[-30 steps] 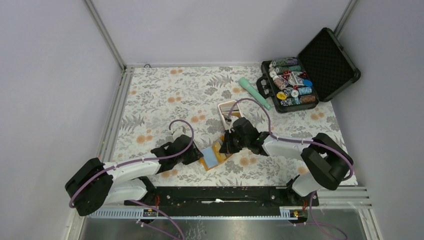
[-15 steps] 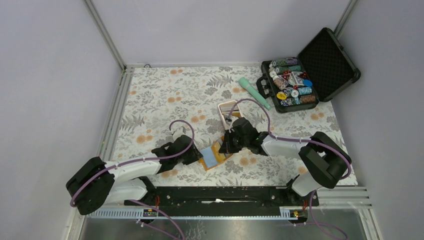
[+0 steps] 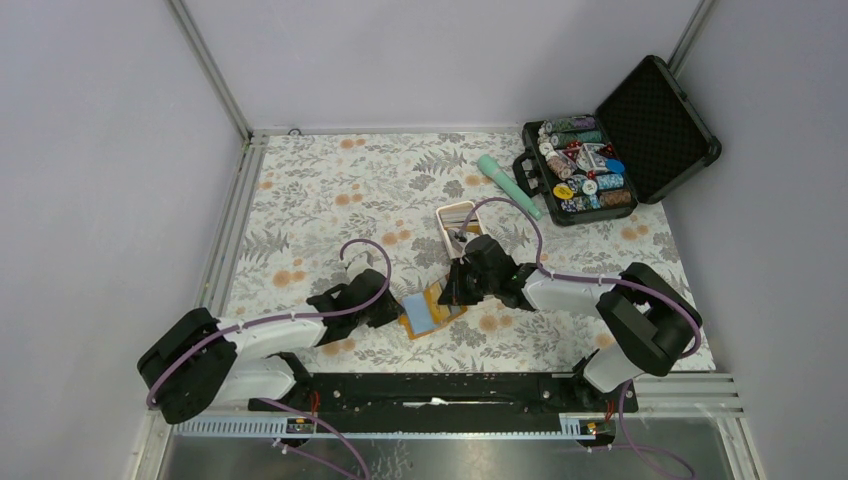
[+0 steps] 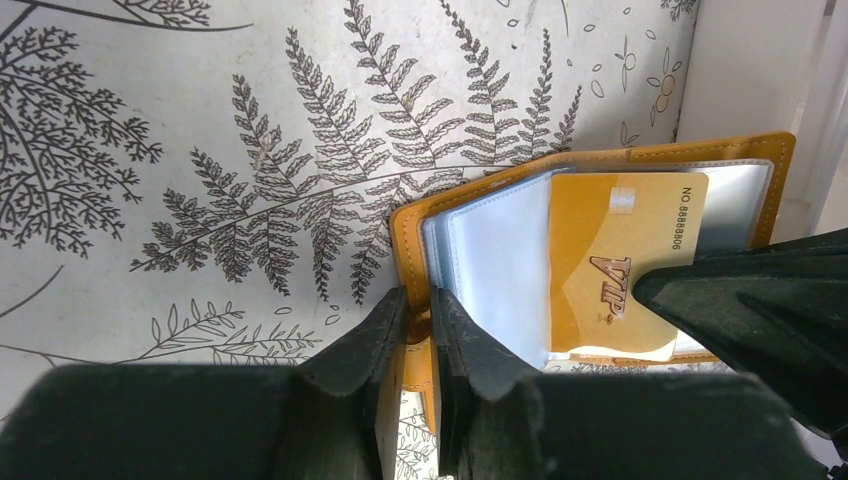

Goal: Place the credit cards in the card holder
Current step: Insert the credit card into the card holder.

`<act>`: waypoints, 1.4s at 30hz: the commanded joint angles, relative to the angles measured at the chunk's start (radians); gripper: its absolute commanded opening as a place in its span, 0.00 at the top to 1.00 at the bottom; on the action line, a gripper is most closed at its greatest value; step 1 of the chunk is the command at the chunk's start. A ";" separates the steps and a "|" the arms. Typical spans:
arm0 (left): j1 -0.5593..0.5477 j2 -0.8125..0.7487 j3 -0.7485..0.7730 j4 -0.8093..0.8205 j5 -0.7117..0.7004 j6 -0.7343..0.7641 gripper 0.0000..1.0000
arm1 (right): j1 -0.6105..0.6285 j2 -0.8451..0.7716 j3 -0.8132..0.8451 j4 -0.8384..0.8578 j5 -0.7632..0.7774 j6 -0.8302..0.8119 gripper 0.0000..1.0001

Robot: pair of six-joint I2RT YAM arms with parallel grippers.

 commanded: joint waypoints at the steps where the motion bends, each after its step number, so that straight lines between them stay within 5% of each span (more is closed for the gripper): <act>1: -0.003 0.028 -0.020 -0.002 0.002 0.010 0.83 | -0.008 0.022 -0.010 -0.018 0.054 0.009 1.00; 42: -0.003 0.001 -0.056 0.029 -0.002 0.018 0.92 | 0.073 0.079 -0.024 -0.070 0.116 0.125 1.00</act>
